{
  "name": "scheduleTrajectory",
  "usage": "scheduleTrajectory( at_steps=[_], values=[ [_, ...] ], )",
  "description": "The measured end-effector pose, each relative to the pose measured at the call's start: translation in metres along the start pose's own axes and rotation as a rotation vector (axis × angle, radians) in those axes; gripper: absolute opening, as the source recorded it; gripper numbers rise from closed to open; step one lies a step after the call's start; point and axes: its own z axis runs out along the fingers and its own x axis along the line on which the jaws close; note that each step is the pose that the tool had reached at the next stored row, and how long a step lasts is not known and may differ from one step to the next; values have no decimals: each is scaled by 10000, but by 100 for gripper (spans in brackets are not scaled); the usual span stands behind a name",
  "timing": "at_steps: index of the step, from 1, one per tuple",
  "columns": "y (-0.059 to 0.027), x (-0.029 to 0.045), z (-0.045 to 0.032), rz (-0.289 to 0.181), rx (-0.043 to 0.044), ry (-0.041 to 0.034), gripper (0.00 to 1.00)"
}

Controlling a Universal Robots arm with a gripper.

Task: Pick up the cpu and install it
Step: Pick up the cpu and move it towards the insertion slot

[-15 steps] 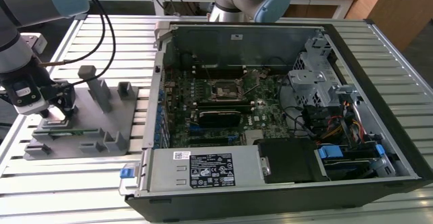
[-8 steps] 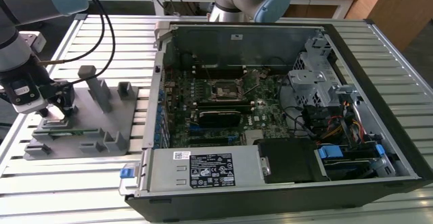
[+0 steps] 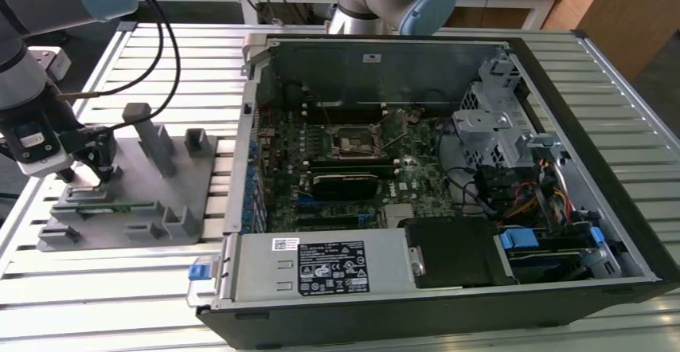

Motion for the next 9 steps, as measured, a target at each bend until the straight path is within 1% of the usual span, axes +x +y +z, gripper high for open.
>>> scheduleTrajectory(
  at_steps=[5,9],
  values=[
    [1,0,-7,0,0,1,54],
    [4,1,-28,-6,1,-1,54]
  ],
)
